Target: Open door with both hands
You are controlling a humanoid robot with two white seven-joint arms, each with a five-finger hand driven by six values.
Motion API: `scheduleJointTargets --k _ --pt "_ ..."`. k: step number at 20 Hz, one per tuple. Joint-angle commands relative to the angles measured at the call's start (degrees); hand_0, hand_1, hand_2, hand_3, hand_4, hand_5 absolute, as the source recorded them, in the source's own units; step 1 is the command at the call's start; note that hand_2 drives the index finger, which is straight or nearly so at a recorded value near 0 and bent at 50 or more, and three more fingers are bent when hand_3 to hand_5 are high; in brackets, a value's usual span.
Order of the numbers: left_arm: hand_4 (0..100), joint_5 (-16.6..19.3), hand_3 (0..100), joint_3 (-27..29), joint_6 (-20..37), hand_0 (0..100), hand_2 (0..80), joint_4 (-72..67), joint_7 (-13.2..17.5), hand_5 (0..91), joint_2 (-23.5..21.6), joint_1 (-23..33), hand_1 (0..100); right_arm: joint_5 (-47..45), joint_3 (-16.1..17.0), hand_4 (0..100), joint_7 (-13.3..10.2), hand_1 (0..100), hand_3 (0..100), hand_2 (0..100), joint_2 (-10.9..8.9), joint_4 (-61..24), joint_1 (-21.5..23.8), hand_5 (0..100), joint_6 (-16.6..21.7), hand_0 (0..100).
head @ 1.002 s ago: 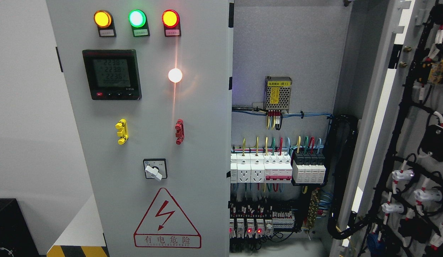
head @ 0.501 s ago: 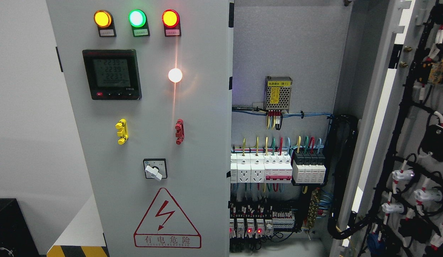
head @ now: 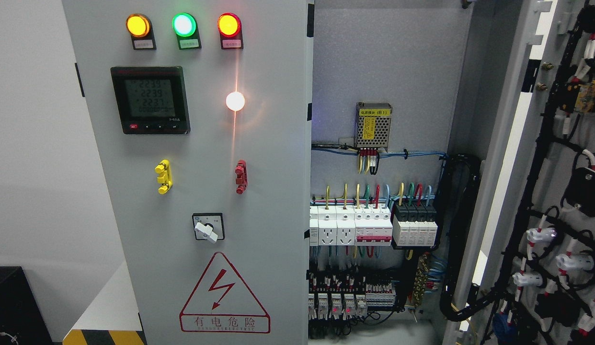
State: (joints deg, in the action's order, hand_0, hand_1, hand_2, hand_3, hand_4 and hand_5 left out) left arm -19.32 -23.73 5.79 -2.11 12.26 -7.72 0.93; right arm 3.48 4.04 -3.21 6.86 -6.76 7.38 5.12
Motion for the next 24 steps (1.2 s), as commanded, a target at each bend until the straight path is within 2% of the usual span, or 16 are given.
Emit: scheduleJointTargets --k 1,6,9,12,18,21,24 --pt "0 1.6 0 5.7 0.0 0 0.0 -3.6 -0.4 0.0 2.2 1.1 0 -0.1 0.0 0 0.0 0 0 0 0.00 0.0 0.0 0 0.0 0" --pt "0 2.0 0 7.7 -0.1 0 0.0 -3.4 -0.6 0.0 3.1 1.1 0 -0.1 0.0 0 0.0 0 0 0 0.00 0.0 0.0 0 0.0 0" --pt "0 5.9 0 11.7 -0.1 0 0.0 -3.3 -0.6 0.0 3.3 1.1 0 -0.1 -0.3 0 0.0 0 0 0 0.00 -1.3 0.5 0 0.8 0" --pt "0 9.4 0 14.3 0.0 0 0.0 -3.0 -0.6 0.0 3.4 1.2 0 -0.1 -0.5 0 0.0 0 0 0 -0.71 -11.0 3.9 0 3.2 0" --pt "0 9.4 0 15.5 -0.1 0 0.0 -3.0 -0.6 0.0 3.9 1.2 0 -0.1 -0.4 0 0.0 0 0 0 -0.97 -34.6 13.3 0 5.8 0" --pt "0 9.4 0 15.9 0.0 0 0.0 -3.0 -0.7 0.0 4.0 1.2 0 -0.1 -0.6 0 0.0 0 0 0 -1.93 -42.7 15.5 0 5.9 0" --pt "0 9.4 0 15.8 0.1 0 0.0 -3.0 -1.1 0.0 4.0 1.2 0 -0.1 -3.4 0 -0.1 0 0 0 -3.17 -51.4 19.3 0 5.9 0"
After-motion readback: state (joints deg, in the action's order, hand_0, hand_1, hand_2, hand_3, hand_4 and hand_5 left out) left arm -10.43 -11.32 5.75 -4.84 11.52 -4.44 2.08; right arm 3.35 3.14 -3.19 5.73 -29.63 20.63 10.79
